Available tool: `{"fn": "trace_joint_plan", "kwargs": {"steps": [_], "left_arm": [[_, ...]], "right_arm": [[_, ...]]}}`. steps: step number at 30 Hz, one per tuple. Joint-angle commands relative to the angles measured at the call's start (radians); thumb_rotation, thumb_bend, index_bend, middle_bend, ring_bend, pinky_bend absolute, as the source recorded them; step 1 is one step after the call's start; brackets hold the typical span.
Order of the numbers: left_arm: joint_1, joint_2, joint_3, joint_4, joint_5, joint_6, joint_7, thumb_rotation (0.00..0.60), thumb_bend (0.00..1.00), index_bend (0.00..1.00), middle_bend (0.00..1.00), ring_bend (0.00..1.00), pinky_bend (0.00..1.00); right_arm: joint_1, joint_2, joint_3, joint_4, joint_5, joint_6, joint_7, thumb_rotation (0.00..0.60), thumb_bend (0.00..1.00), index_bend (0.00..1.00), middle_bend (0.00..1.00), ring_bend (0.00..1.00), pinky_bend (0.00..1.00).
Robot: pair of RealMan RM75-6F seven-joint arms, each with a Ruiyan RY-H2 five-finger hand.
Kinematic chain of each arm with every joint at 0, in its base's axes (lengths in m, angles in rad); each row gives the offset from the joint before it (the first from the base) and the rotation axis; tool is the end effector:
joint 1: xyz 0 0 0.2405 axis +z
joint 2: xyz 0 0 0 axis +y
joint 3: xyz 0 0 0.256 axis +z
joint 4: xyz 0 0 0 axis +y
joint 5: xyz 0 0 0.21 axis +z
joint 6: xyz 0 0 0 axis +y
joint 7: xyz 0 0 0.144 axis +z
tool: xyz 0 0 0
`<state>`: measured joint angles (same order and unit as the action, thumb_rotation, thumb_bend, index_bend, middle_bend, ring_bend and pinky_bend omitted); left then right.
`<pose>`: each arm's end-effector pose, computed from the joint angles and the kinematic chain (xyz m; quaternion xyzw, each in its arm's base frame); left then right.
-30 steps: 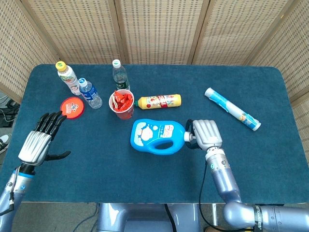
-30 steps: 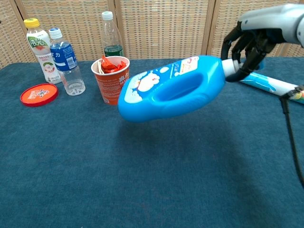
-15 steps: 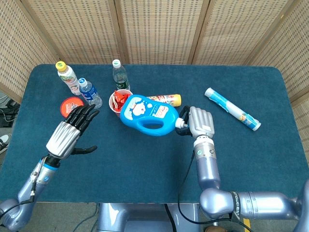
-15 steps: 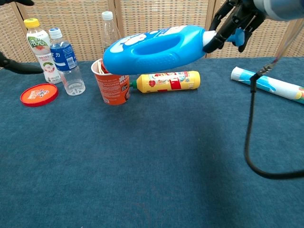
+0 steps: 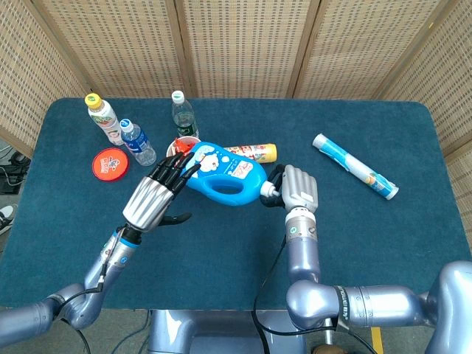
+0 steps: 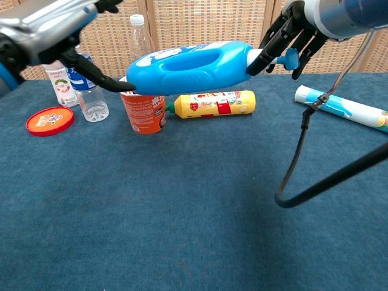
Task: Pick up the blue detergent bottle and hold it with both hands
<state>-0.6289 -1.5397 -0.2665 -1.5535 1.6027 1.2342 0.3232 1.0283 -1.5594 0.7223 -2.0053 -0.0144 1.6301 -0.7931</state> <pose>-0.0954 0.3153 0.0358 -0.7054 -0.1953 -0.5426 0.4122 -0.0177 -0.3438 0.0628 0.4879 -0.6240 0.3593 0.4934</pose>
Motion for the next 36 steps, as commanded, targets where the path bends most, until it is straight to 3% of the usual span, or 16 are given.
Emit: {"fn": "trace_joint_plan", "kwargs": {"steps": [1, 17, 28, 36], "left_arm": [[-0.021, -0.020, -0.001, 0.024, -0.012, -0.013, 0.007, 0.600, 0.00, 0.06, 0.01, 0.04, 0.14], [-0.010, -0.026, 0.044, 0.092, 0.035, 0.068, -0.064, 0.600, 0.00, 0.01, 0.00, 0.01, 0.10], [-0.012, -0.060, 0.081, 0.053, 0.064, 0.095, 0.016, 0.600, 0.00, 0.00, 0.00, 0.00, 0.09], [-0.031, -0.115, 0.061, 0.089, 0.034, 0.088, 0.045, 0.600, 0.00, 0.00, 0.00, 0.00, 0.09]], "right_arm": [[-0.001, 0.002, 0.011, -0.010, 0.014, 0.001, 0.007, 0.600, 0.81, 0.71, 0.77, 0.79, 0.58], [0.052, -0.003, 0.057, -0.115, 0.080, 0.047, -0.005, 0.600, 0.82, 0.71, 0.77, 0.79, 0.58], [0.092, -0.025, 0.071, -0.109, 0.118, 0.084, 0.004, 0.600, 0.82, 0.71, 0.77, 0.79, 0.58], [0.091, -0.020, 0.076, -0.119, 0.134, 0.076, 0.014, 0.600, 0.82, 0.71, 0.77, 0.79, 0.58]]}}
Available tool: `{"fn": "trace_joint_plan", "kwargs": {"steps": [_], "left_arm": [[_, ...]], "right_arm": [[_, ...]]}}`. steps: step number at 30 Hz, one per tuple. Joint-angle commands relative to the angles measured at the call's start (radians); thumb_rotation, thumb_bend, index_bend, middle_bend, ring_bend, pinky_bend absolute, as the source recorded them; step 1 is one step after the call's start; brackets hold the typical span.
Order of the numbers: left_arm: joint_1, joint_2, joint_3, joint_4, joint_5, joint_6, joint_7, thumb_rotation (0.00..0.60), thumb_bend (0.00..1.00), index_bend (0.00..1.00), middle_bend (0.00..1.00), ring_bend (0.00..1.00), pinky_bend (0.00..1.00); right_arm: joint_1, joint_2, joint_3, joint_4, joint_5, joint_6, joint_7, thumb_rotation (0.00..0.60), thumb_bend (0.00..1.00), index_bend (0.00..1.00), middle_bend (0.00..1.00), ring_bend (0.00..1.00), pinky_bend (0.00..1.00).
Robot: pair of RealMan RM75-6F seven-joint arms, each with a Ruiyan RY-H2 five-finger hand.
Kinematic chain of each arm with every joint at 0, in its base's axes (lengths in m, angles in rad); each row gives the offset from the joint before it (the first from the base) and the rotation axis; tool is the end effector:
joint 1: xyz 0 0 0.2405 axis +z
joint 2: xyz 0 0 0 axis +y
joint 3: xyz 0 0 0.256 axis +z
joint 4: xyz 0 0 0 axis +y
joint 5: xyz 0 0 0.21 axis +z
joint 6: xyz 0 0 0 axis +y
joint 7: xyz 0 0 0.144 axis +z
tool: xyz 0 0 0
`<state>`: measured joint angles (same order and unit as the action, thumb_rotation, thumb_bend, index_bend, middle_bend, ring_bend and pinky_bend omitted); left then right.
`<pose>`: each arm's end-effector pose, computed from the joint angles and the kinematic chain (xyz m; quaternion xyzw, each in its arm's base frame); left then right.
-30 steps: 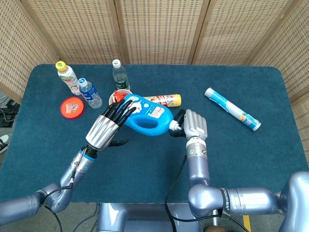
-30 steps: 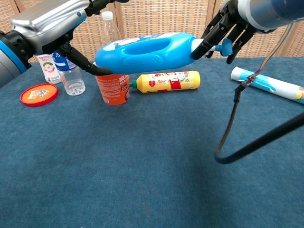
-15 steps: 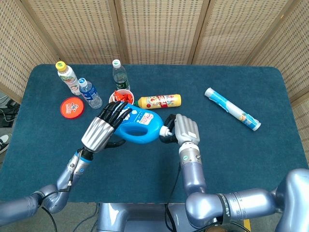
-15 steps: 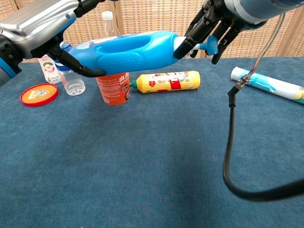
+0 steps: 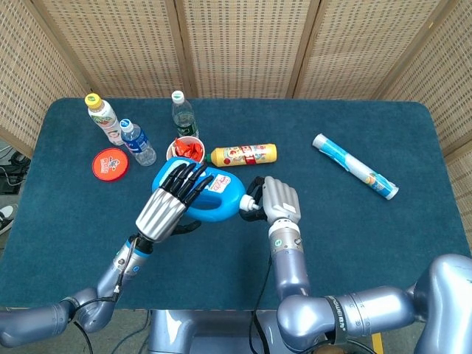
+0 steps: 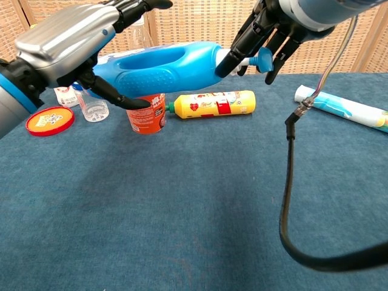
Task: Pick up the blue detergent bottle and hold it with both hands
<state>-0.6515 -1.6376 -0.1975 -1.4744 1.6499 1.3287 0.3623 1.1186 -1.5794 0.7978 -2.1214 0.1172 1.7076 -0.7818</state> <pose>-0.0898 0.3007 0.0107 -0.7049 -0.1640 -0.5559 0.4088 0.0213 -0.3167 0.0611 0.5077 -0.6533 0.3531 0.4368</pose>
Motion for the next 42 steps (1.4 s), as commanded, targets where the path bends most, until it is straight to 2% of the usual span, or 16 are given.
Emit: {"fn": "trace_joint_plan", "kwargs": {"steps": [1, 5, 7, 9, 12, 14, 17, 21, 26, 30, 32, 36, 42], "left_arm": [[-0.012, -0.024, -0.011, 0.012, -0.019, -0.011, 0.007, 0.600, 0.00, 0.00, 0.00, 0.00, 0.09], [-0.026, -0.050, -0.025, 0.030, -0.033, -0.011, 0.017, 0.600, 0.00, 0.01, 0.00, 0.01, 0.11], [-0.032, -0.056, -0.028, 0.034, -0.039, -0.015, 0.012, 0.600, 0.04, 0.04, 0.02, 0.05, 0.14], [-0.035, -0.058, -0.031, 0.034, -0.038, -0.013, 0.008, 0.600, 0.13, 0.11, 0.09, 0.11, 0.18], [-0.036, -0.068, -0.035, 0.048, -0.023, 0.017, -0.020, 0.600, 0.20, 0.24, 0.19, 0.19, 0.22], [-0.036, -0.073, -0.031, 0.065, -0.009, 0.036, -0.027, 0.600, 0.24, 0.29, 0.23, 0.23, 0.25], [-0.037, -0.079, -0.029, 0.079, 0.002, 0.054, -0.034, 0.600, 0.35, 0.37, 0.29, 0.28, 0.30], [-0.040, -0.092, -0.030, 0.113, 0.024, 0.092, -0.055, 0.600, 0.44, 0.40, 0.30, 0.29, 0.32], [-0.042, -0.104, -0.032, 0.141, 0.038, 0.122, -0.069, 0.600, 0.51, 0.44, 0.33, 0.30, 0.33], [-0.044, -0.127, -0.036, 0.176, 0.053, 0.159, -0.070, 0.600, 0.58, 0.52, 0.39, 0.32, 0.47], [-0.045, -0.136, -0.037, 0.191, 0.057, 0.172, -0.077, 0.600, 0.60, 0.55, 0.42, 0.35, 0.51], [-0.047, -0.146, -0.039, 0.214, 0.062, 0.190, -0.087, 0.600, 0.73, 0.59, 0.46, 0.39, 0.56], [-0.052, -0.151, -0.038, 0.231, 0.067, 0.205, -0.107, 0.600, 0.73, 0.69, 0.55, 0.44, 0.61]], "right_arm": [[0.001, 0.001, 0.000, -0.004, 0.004, -0.002, 0.003, 0.600, 0.82, 0.71, 0.77, 0.79, 0.58], [0.002, 0.004, 0.000, -0.008, 0.009, -0.002, 0.008, 0.600, 0.82, 0.71, 0.77, 0.79, 0.58], [0.002, 0.006, 0.000, -0.011, 0.011, -0.003, 0.010, 0.600, 0.82, 0.71, 0.77, 0.79, 0.58], [0.002, 0.008, 0.001, -0.012, 0.012, -0.002, 0.011, 0.600, 0.82, 0.71, 0.77, 0.79, 0.58], [0.002, 0.013, -0.003, -0.016, 0.012, 0.000, 0.010, 0.600, 0.82, 0.71, 0.77, 0.79, 0.58], [0.001, 0.017, -0.006, -0.017, 0.010, 0.001, 0.011, 0.600, 0.82, 0.71, 0.77, 0.79, 0.58], [0.000, 0.019, -0.008, -0.018, 0.012, 0.000, 0.014, 0.600, 0.82, 0.71, 0.77, 0.79, 0.58], [-0.001, 0.022, -0.015, -0.017, 0.012, -0.003, 0.017, 0.600, 0.82, 0.71, 0.77, 0.79, 0.58], [-0.002, 0.024, -0.021, -0.011, 0.014, -0.010, 0.019, 0.600, 0.82, 0.71, 0.77, 0.79, 0.58], [0.001, 0.022, -0.027, -0.005, 0.014, -0.014, 0.020, 0.600, 0.82, 0.71, 0.77, 0.79, 0.58], [0.001, 0.022, -0.029, -0.003, 0.014, -0.014, 0.022, 0.600, 0.82, 0.71, 0.77, 0.79, 0.58], [-0.001, 0.024, -0.032, 0.004, 0.015, -0.020, 0.024, 0.600, 0.82, 0.71, 0.77, 0.79, 0.58], [-0.007, 0.029, -0.036, 0.010, 0.017, -0.033, 0.028, 0.600, 0.82, 0.71, 0.77, 0.79, 0.58]]}}
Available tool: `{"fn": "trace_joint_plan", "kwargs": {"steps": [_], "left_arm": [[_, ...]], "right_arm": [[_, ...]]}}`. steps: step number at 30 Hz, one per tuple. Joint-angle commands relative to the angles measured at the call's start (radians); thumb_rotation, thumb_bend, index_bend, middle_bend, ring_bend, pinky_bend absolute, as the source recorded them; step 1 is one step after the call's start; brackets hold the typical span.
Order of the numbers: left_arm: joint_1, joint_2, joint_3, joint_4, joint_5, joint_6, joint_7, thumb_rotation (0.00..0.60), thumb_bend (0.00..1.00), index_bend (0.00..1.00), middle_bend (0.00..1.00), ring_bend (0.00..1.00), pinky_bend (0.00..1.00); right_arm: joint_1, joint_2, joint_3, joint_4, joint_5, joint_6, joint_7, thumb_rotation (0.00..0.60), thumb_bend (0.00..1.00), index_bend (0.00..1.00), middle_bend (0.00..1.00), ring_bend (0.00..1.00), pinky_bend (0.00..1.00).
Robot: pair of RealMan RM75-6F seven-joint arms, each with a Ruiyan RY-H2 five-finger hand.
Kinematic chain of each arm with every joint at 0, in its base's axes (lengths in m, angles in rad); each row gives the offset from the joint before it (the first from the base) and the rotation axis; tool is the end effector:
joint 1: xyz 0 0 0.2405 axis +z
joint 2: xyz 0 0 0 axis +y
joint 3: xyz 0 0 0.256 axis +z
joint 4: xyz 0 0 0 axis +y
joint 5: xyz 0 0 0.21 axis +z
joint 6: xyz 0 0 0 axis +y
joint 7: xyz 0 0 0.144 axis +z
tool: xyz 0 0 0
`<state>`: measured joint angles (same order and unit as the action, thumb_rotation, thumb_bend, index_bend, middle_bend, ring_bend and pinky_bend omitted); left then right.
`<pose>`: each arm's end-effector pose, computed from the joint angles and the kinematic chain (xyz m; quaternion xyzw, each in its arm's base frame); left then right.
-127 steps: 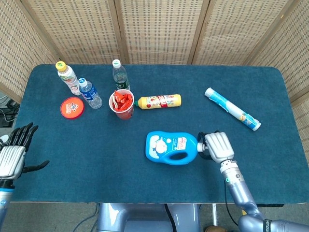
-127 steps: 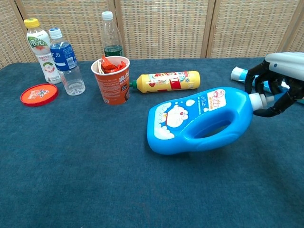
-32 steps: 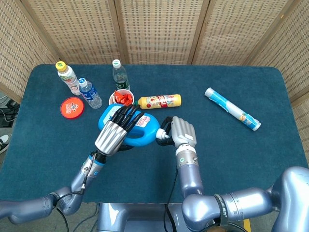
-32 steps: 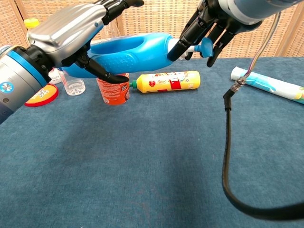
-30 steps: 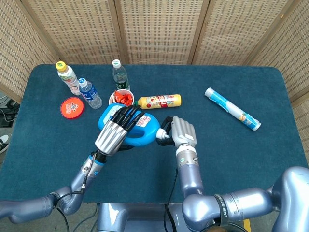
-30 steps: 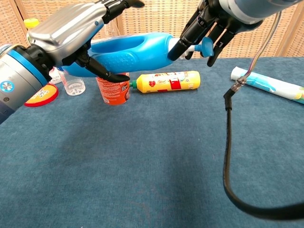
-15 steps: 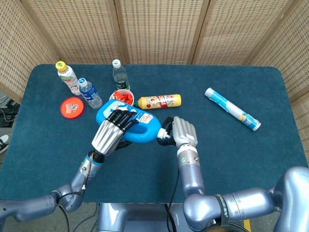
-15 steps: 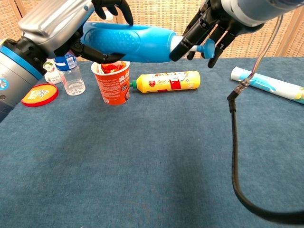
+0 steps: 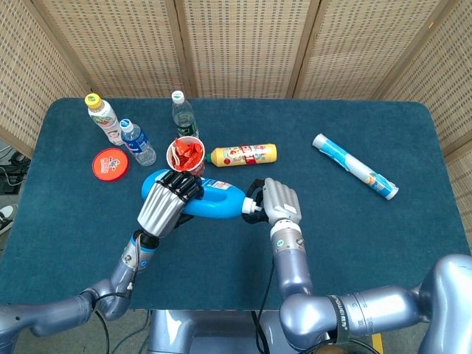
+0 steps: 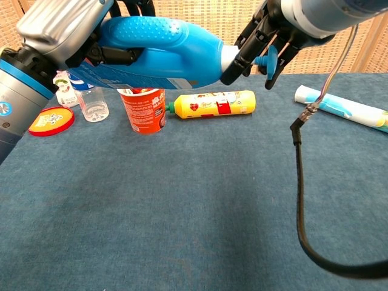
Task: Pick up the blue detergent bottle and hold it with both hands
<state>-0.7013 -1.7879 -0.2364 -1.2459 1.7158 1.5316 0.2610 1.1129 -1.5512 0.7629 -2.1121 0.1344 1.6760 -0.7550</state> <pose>-0.0782 0.3119 0.0070 -0.6308 -0.1229 -0.6380 0.4241 0.0123 -0.3191 0.0591 0.5083 -0.6556 0.3435 0.4402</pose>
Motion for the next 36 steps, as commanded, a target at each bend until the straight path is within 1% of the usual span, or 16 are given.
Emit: {"fn": "trace_joint_plan", "kwargs": {"steps": [1, 2, 4, 5, 6, 7, 8, 9, 11, 12, 17, 21, 31, 36], "left_arm": [[-0.003, -0.001, 0.001, 0.003, 0.002, 0.002, -0.011, 0.600, 0.73, 0.70, 0.56, 0.45, 0.61], [-0.004, 0.000, 0.002, 0.003, 0.002, 0.003, -0.016, 0.600, 0.73, 0.71, 0.57, 0.45, 0.62], [-0.005, 0.001, 0.003, 0.006, 0.003, 0.003, -0.021, 0.600, 0.73, 0.72, 0.58, 0.45, 0.63], [-0.006, 0.002, 0.003, 0.007, 0.003, 0.003, -0.023, 0.600, 0.73, 0.72, 0.58, 0.46, 0.63], [-0.007, 0.003, 0.002, 0.009, 0.001, 0.003, -0.026, 0.600, 0.73, 0.72, 0.58, 0.46, 0.63], [-0.007, 0.003, 0.002, 0.009, 0.000, 0.002, -0.029, 0.600, 0.73, 0.72, 0.58, 0.46, 0.63], [-0.007, 0.004, 0.000, 0.008, -0.006, 0.000, -0.038, 0.600, 0.73, 0.72, 0.58, 0.46, 0.63], [-0.007, 0.004, -0.002, 0.008, -0.010, 0.000, -0.040, 0.600, 0.73, 0.72, 0.58, 0.46, 0.63], [-0.008, 0.005, -0.005, 0.006, -0.018, -0.004, -0.045, 0.600, 0.73, 0.72, 0.58, 0.46, 0.63], [-0.008, 0.006, -0.007, 0.004, -0.026, -0.008, -0.049, 0.600, 0.73, 0.72, 0.58, 0.46, 0.63], [-0.011, 0.011, -0.006, 0.008, -0.038, -0.020, -0.065, 0.600, 0.73, 0.72, 0.58, 0.46, 0.63], [-0.011, 0.008, -0.003, 0.021, -0.045, -0.023, -0.077, 0.600, 0.73, 0.72, 0.58, 0.46, 0.63], [-0.014, -0.002, -0.010, 0.059, -0.072, -0.029, -0.104, 0.600, 0.73, 0.72, 0.58, 0.46, 0.63], [-0.008, 0.002, -0.024, 0.066, -0.100, -0.025, -0.159, 0.600, 0.73, 0.72, 0.58, 0.46, 0.63]], "right_arm": [[-0.001, 0.002, -0.002, 0.000, -0.001, -0.003, 0.002, 0.600, 0.81, 0.70, 0.77, 0.79, 0.58], [-0.002, 0.002, -0.002, 0.000, -0.002, -0.004, 0.003, 0.600, 0.76, 0.67, 0.75, 0.79, 0.58], [-0.003, 0.003, -0.001, -0.003, -0.007, -0.008, 0.007, 0.600, 0.51, 0.50, 0.63, 0.73, 0.55], [-0.004, 0.003, 0.000, -0.006, -0.012, -0.014, 0.012, 0.600, 0.28, 0.33, 0.50, 0.64, 0.49], [-0.010, 0.006, 0.000, -0.017, -0.018, -0.033, 0.019, 0.600, 0.11, 0.17, 0.36, 0.52, 0.41], [-0.016, 0.010, -0.001, -0.025, -0.022, -0.047, 0.024, 0.600, 0.04, 0.09, 0.27, 0.43, 0.35], [-0.029, 0.019, -0.005, -0.035, -0.039, -0.077, 0.035, 0.600, 0.00, 0.02, 0.15, 0.29, 0.25], [-0.036, 0.023, -0.008, -0.039, -0.051, -0.090, 0.043, 0.600, 0.00, 0.00, 0.07, 0.17, 0.16], [-0.054, 0.032, -0.017, -0.049, -0.089, -0.123, 0.071, 0.600, 0.00, 0.00, 0.01, 0.04, 0.05], [-0.068, 0.038, -0.024, -0.053, -0.115, -0.145, 0.093, 0.600, 0.00, 0.00, 0.00, 0.01, 0.01], [-0.114, 0.054, -0.042, -0.059, -0.213, -0.198, 0.179, 0.600, 0.00, 0.00, 0.00, 0.00, 0.00], [-0.137, 0.078, -0.063, -0.058, -0.250, -0.224, 0.204, 0.600, 0.00, 0.00, 0.00, 0.00, 0.00], [-0.164, 0.144, -0.115, -0.057, -0.289, -0.257, 0.206, 0.600, 0.00, 0.00, 0.00, 0.00, 0.00], [-0.178, 0.184, -0.160, -0.049, -0.340, -0.258, 0.188, 0.600, 0.00, 0.00, 0.00, 0.00, 0.00]]}}
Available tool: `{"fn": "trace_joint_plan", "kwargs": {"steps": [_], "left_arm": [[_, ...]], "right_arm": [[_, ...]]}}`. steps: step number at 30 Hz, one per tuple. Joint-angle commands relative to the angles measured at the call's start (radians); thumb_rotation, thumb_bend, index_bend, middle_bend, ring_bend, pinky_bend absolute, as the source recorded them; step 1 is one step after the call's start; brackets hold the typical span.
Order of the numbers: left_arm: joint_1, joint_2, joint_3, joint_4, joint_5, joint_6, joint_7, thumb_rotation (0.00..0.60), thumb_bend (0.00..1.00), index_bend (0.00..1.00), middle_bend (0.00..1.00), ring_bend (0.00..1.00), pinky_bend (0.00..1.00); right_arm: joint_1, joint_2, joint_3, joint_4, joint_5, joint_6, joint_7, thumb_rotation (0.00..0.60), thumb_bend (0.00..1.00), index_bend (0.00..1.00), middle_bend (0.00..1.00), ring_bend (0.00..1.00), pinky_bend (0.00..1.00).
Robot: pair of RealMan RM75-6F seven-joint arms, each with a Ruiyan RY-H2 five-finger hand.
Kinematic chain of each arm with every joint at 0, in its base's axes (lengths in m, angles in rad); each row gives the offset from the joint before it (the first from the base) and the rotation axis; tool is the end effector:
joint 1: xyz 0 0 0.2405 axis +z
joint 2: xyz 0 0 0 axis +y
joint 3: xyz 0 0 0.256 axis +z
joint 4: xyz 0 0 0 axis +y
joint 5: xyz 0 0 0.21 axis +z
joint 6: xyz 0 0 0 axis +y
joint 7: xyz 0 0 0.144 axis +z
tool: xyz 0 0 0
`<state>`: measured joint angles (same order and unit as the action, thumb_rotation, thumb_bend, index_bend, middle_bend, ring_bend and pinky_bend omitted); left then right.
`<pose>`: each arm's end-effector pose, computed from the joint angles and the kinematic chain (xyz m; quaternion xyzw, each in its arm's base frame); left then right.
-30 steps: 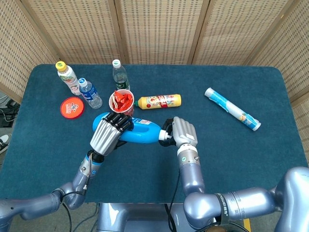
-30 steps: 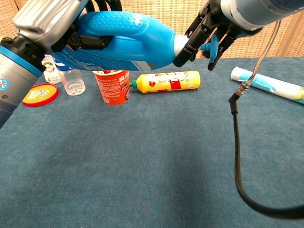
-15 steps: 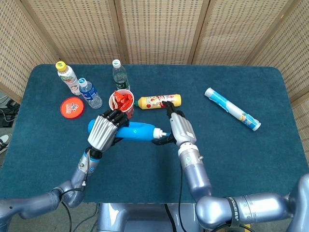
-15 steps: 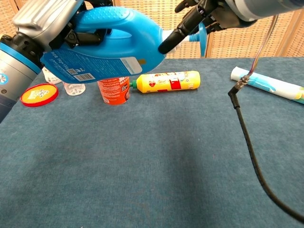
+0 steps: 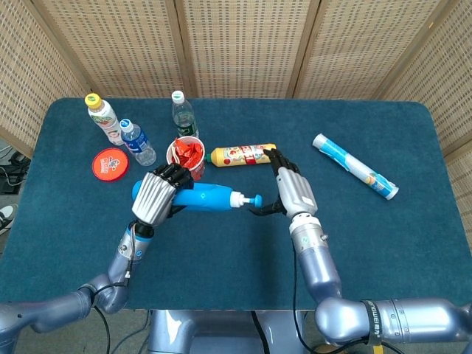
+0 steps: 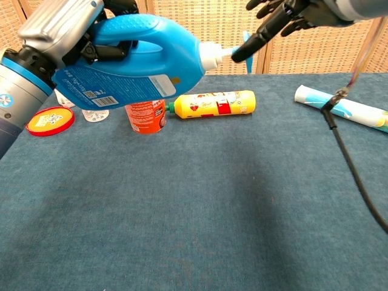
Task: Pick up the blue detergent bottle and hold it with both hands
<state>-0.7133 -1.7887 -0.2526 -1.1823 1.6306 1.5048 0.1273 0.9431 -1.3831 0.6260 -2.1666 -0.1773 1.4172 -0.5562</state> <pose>-0.0931 0.3324 0.0088 -0.6188 -0.1784 -0.6383 0.4217 -0.0171 -0.3282 0.0846 0.5165 -0.6194 0.4418 0.3929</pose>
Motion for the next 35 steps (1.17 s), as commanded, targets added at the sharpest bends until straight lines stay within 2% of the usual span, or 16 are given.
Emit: {"fn": "trace_joint_plan", "kwargs": {"steps": [1, 9, 11, 14, 17, 20, 25, 29, 35], "left_arm": [[0.008, 0.007, -0.011, -0.004, -0.024, 0.001, -0.052, 0.600, 0.73, 0.72, 0.58, 0.46, 0.63], [0.066, 0.082, -0.019, -0.085, -0.132, -0.053, -0.435, 0.600, 0.73, 0.72, 0.58, 0.46, 0.65], [0.080, 0.115, -0.012, -0.107, -0.152, -0.091, -0.587, 0.600, 0.73, 0.72, 0.58, 0.46, 0.66], [0.089, 0.133, -0.008, -0.113, -0.167, -0.120, -0.717, 0.600, 0.73, 0.72, 0.58, 0.46, 0.66], [0.095, 0.139, -0.004, -0.089, -0.171, -0.143, -0.864, 0.600, 0.73, 0.72, 0.58, 0.46, 0.66], [0.095, 0.135, -0.001, -0.068, -0.169, -0.158, -0.994, 0.600, 0.73, 0.72, 0.59, 0.46, 0.67], [0.079, 0.120, 0.019, -0.025, -0.134, -0.172, -1.067, 0.600, 0.73, 0.73, 0.59, 0.46, 0.67], [0.070, 0.091, 0.037, -0.012, -0.109, -0.170, -1.128, 0.600, 0.73, 0.73, 0.59, 0.46, 0.67], [0.061, 0.033, 0.046, 0.018, -0.099, -0.162, -1.189, 0.600, 0.73, 0.73, 0.59, 0.46, 0.67]], "right_arm": [[-0.012, 0.025, -0.037, 0.012, -0.047, 0.006, -0.021, 0.600, 0.00, 0.00, 0.00, 0.00, 0.00], [-0.109, 0.093, -0.161, 0.069, -0.300, -0.023, 0.049, 0.600, 0.00, 0.00, 0.00, 0.00, 0.00], [-0.158, 0.115, -0.228, 0.103, -0.445, -0.047, 0.098, 0.600, 0.00, 0.00, 0.00, 0.00, 0.00], [-0.215, 0.131, -0.298, 0.151, -0.594, -0.072, 0.177, 0.600, 0.00, 0.00, 0.00, 0.00, 0.00], [-0.283, 0.136, -0.378, 0.245, -0.766, -0.088, 0.289, 0.600, 0.00, 0.00, 0.00, 0.00, 0.00], [-0.329, 0.132, -0.423, 0.315, -0.854, -0.091, 0.370, 0.600, 0.00, 0.00, 0.00, 0.00, 0.00], [-0.382, 0.136, -0.454, 0.397, -0.932, -0.101, 0.494, 0.600, 0.00, 0.00, 0.00, 0.00, 0.00], [-0.405, 0.136, -0.451, 0.467, -0.968, -0.089, 0.527, 0.600, 0.00, 0.00, 0.00, 0.00, 0.00], [-0.433, 0.144, -0.442, 0.508, -1.007, -0.079, 0.573, 0.600, 0.00, 0.00, 0.00, 0.00, 0.00]]}}
